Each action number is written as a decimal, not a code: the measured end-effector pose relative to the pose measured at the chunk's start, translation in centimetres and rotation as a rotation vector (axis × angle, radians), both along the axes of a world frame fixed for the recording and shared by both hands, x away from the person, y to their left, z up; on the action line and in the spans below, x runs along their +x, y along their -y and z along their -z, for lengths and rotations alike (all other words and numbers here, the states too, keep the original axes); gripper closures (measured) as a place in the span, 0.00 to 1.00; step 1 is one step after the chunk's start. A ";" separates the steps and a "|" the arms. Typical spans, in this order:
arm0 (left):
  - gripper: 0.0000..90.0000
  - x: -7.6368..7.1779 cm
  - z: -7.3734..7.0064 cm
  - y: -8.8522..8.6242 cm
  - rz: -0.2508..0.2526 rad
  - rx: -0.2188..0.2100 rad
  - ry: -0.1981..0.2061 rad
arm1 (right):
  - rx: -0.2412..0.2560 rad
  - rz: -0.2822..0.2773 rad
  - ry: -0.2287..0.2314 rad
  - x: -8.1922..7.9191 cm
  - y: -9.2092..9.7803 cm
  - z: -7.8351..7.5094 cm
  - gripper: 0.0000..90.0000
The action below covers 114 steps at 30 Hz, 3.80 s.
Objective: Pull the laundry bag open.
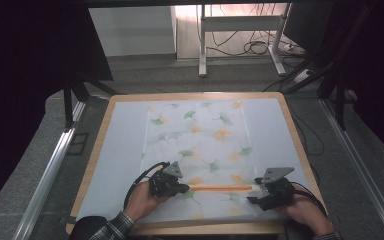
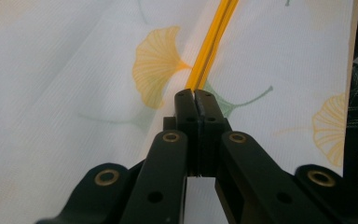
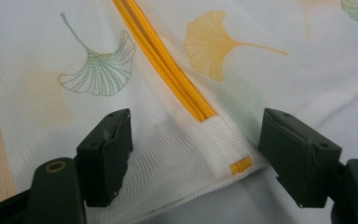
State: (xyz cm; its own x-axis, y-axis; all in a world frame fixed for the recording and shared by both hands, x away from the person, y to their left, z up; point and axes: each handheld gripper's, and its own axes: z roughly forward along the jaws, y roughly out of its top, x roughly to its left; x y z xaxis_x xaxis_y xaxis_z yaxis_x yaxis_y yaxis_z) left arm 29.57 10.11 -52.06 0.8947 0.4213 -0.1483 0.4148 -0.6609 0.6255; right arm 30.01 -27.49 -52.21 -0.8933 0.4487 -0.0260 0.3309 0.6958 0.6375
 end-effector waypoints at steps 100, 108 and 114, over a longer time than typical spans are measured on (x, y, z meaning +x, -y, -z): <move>1.00 -4.0 0.8 -14.6 -0.288 -0.001 -0.049 | -0.001 0.008 0.004 -0.1 -0.1 0.0 0.28; 0.84 -3.9 0.8 -14.4 -0.270 -0.007 -0.017 | -0.002 0.007 0.006 -0.1 -0.1 0.0 0.28; 0.57 -3.9 0.8 -14.4 -0.293 -0.040 -0.001 | -0.008 -0.002 -0.003 -0.1 -0.4 0.0 0.20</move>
State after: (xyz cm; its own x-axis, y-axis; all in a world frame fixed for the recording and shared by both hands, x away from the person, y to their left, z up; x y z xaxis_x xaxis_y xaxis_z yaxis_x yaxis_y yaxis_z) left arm 25.69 24.54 -52.84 0.7360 0.6551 -0.1709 0.5847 -0.4878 0.6482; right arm 29.89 -27.13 -52.20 -0.8942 0.4468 -0.0266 0.3317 0.7015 0.6308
